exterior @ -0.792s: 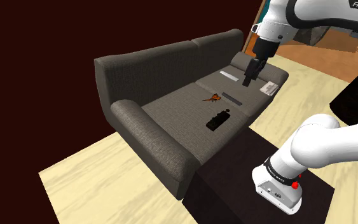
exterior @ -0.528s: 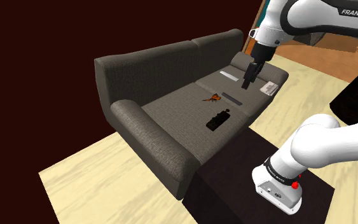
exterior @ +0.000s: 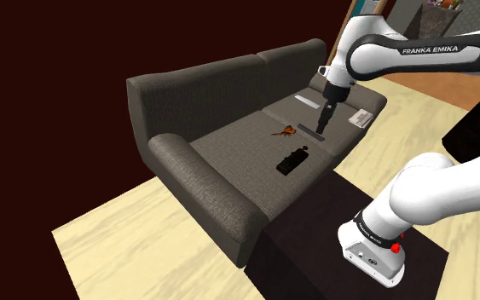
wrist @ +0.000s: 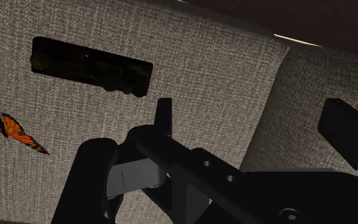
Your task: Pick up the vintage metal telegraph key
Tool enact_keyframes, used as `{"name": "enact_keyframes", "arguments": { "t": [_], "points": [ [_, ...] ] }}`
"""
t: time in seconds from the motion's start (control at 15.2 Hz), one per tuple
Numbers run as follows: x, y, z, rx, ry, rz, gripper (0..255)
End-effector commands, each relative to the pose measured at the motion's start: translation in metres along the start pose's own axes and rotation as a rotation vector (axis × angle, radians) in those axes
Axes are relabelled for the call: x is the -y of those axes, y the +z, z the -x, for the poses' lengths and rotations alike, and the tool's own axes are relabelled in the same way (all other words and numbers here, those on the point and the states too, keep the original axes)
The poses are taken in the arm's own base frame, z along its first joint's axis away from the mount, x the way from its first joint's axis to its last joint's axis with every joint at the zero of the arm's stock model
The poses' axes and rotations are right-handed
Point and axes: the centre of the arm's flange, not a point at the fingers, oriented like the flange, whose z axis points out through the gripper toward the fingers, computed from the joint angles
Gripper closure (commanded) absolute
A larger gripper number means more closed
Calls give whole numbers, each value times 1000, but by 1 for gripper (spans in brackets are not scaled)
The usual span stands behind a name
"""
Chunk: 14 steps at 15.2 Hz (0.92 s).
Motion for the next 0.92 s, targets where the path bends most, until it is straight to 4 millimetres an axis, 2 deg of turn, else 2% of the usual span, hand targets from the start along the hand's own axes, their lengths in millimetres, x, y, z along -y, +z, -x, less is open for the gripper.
{"name": "enact_keyframes", "arguments": {
  "t": [0.0, 0.86],
  "points": [
    [-14, 21, -5, 4, -40, 5, 0],
    [-106, 157, -51, 41, -282, 33, 0]
  ]
}}
